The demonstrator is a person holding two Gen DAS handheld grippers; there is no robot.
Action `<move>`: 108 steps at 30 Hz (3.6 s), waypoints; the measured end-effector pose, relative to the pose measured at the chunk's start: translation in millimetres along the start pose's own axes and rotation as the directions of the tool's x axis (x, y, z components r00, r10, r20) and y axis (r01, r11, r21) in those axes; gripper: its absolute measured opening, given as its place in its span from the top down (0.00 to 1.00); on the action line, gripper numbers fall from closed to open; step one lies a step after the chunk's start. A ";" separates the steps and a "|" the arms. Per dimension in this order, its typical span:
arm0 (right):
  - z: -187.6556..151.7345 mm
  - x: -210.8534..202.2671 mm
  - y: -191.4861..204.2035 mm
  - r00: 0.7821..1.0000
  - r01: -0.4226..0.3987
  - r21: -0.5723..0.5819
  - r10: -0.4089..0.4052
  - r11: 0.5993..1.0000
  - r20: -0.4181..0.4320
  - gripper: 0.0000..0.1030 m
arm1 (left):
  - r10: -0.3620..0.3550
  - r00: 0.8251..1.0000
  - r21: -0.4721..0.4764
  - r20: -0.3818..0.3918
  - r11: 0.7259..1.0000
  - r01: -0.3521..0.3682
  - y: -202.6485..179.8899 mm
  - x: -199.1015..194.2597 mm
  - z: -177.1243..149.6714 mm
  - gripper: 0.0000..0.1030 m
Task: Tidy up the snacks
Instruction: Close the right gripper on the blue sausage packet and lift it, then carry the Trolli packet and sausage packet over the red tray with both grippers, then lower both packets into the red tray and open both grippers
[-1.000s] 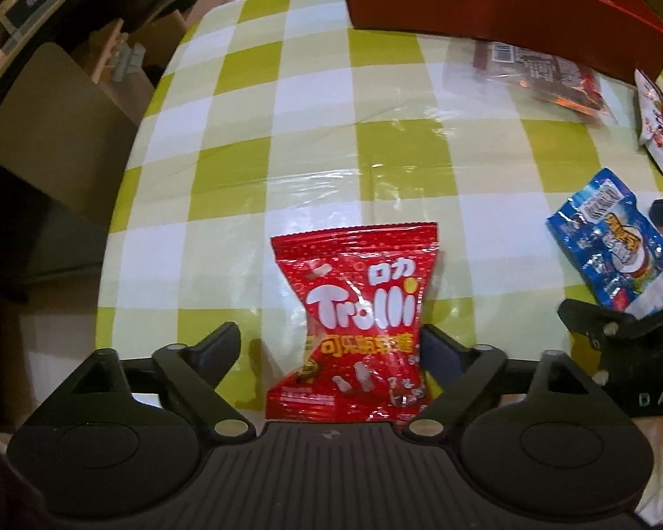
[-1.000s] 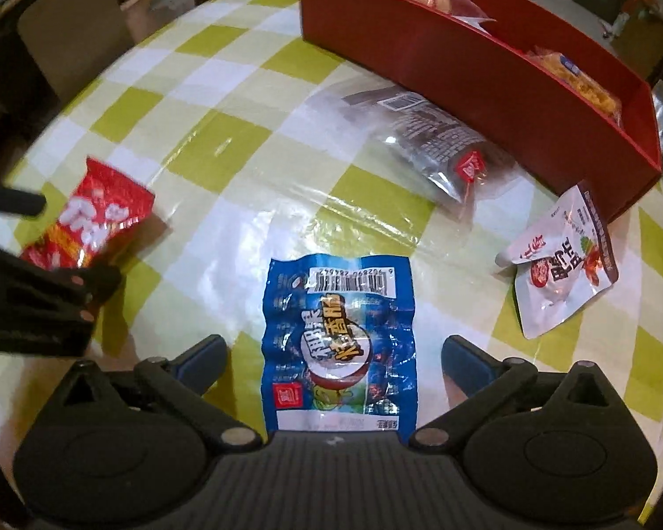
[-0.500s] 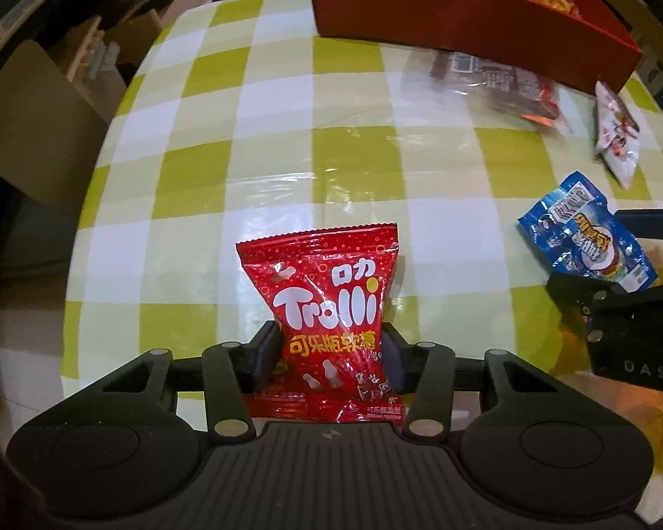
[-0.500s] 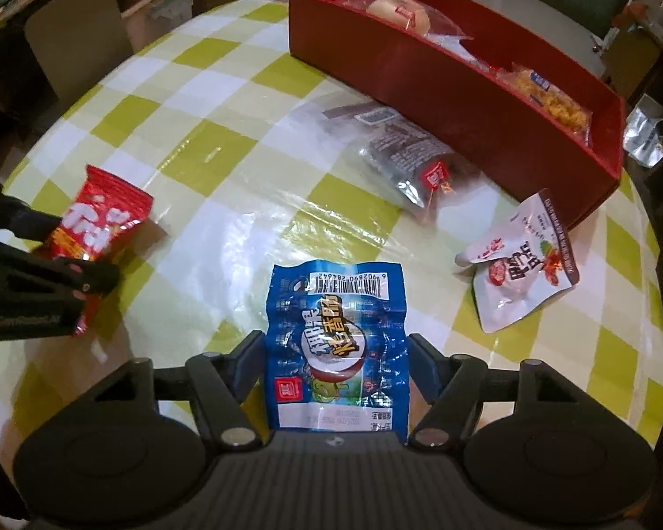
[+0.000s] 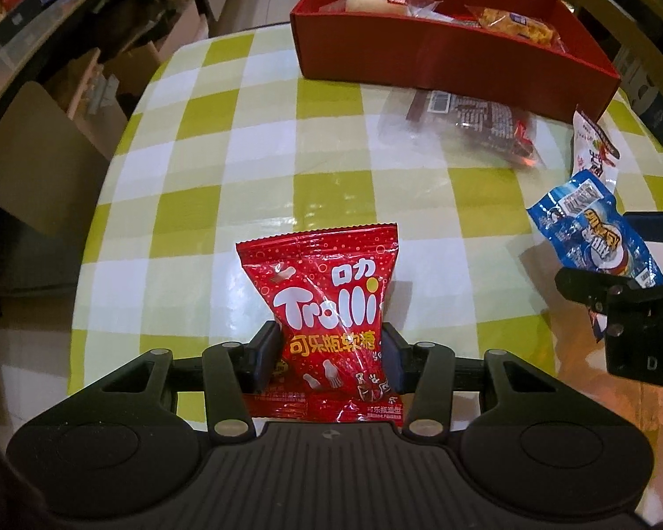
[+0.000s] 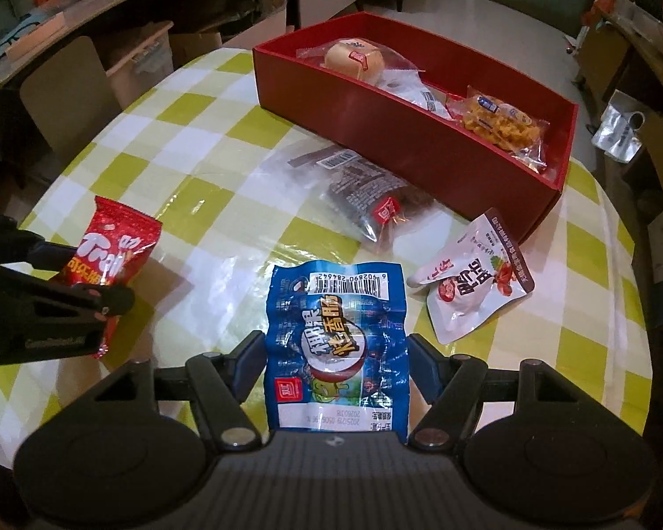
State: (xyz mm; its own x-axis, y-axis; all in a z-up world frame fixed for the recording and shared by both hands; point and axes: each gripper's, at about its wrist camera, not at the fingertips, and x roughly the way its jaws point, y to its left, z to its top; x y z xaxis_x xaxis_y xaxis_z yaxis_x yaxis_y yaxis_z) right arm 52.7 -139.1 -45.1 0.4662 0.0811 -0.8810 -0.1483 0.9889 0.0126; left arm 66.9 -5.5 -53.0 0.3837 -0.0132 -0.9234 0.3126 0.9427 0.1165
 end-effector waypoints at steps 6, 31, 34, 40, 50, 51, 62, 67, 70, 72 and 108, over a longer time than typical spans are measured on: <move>-0.4 -10.7 -9.6 0.999 -0.002 0.022 0.001 1.000 0.033 0.28 | 0.002 1.000 0.003 0.020 1.000 -0.002 -7.6 -5.4 5.6 0.46; 8.2 -25.2 -50.0 0.995 0.030 0.104 -0.041 0.994 0.096 0.28 | 0.009 0.997 0.013 0.076 1.000 -0.010 -41.4 -9.6 43.6 0.46; 10.6 -26.7 -55.2 0.993 0.034 0.117 -0.046 0.993 0.105 0.28 | 0.006 0.997 0.014 0.080 1.000 -0.007 -45.4 -9.3 48.4 0.46; 14.6 -29.3 -64.3 0.991 0.044 0.133 -0.060 0.990 0.122 0.28 | 0.004 0.995 0.023 0.096 1.000 -0.006 -55.1 -11.2 57.2 0.46; 32.8 -33.9 -76.6 0.982 0.062 0.153 -0.088 0.986 0.169 0.28 | 0.012 0.992 0.006 0.128 1.000 -0.012 -62.0 -12.8 81.5 0.46; 35.3 -33.9 -79.0 0.981 0.063 0.158 -0.091 0.985 0.174 0.28 | 0.014 0.991 0.004 0.133 1.000 -0.015 -62.5 -13.1 84.9 0.46; 71.0 -23.3 -111.1 0.966 0.062 0.208 -0.111 0.976 0.233 0.28 | 0.035 0.985 -0.035 0.170 0.999 -0.029 -63.9 -5.1 134.0 0.46; 99.2 -15.7 -121.1 0.951 0.078 0.207 -0.135 0.975 0.278 0.28 | 0.047 0.977 -0.035 0.210 0.999 -0.040 -65.6 -2.1 164.1 0.46; 119.6 -5.9 -129.3 0.946 0.094 0.208 -0.152 0.974 0.286 0.28 | 0.066 0.970 -0.024 0.233 0.998 -0.062 -67.0 2.3 185.3 0.46; 130.7 3.4 -134.7 0.944 0.102 0.211 -0.161 0.972 0.287 0.28 | 0.082 0.964 -0.015 0.255 0.997 -0.081 -68.3 5.9 199.9 0.46; 121.4 78.5 -117.7 0.998 0.049 0.081 -0.052 0.995 0.037 0.13 | 0.084 0.994 0.070 0.067 0.994 -0.088 -56.4 71.4 180.3 0.22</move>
State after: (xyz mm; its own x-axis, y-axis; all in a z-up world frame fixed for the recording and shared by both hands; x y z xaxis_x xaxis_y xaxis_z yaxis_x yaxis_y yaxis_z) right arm 212.7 -234.0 -58.3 0.5056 0.0337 -0.8621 -0.0540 0.9985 0.0074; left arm 233.3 -119.7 -59.6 0.4661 0.0435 -0.8836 0.3375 0.9145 0.2230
